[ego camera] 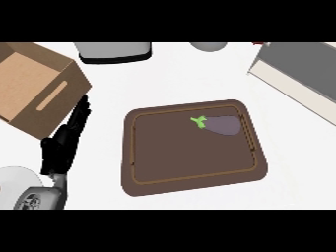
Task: Pick the cupcake from the tray and place it in the tiered shelf
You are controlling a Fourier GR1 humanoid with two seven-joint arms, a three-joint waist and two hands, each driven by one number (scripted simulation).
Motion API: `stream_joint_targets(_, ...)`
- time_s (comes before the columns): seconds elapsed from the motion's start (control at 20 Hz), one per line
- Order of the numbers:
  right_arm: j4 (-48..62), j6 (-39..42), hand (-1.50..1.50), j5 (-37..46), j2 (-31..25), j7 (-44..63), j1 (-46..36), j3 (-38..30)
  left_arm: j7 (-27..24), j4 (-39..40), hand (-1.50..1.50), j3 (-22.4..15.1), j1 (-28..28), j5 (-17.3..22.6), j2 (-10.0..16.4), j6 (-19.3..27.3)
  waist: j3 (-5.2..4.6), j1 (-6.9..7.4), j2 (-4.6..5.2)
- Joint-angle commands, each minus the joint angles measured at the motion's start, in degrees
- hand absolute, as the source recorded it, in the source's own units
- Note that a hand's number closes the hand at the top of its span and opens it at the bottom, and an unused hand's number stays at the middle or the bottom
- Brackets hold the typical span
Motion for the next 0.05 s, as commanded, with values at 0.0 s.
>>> stream_joint_targets(0.0, -15.37, 13.12, -1.5, -2.86, 5.47, 3.86, 6.71, -1.16, -0.23, -0.02, 0.0, -1.04, -0.03, -1.1, -0.97, 0.88, 0.06, -0.13, 0.26)
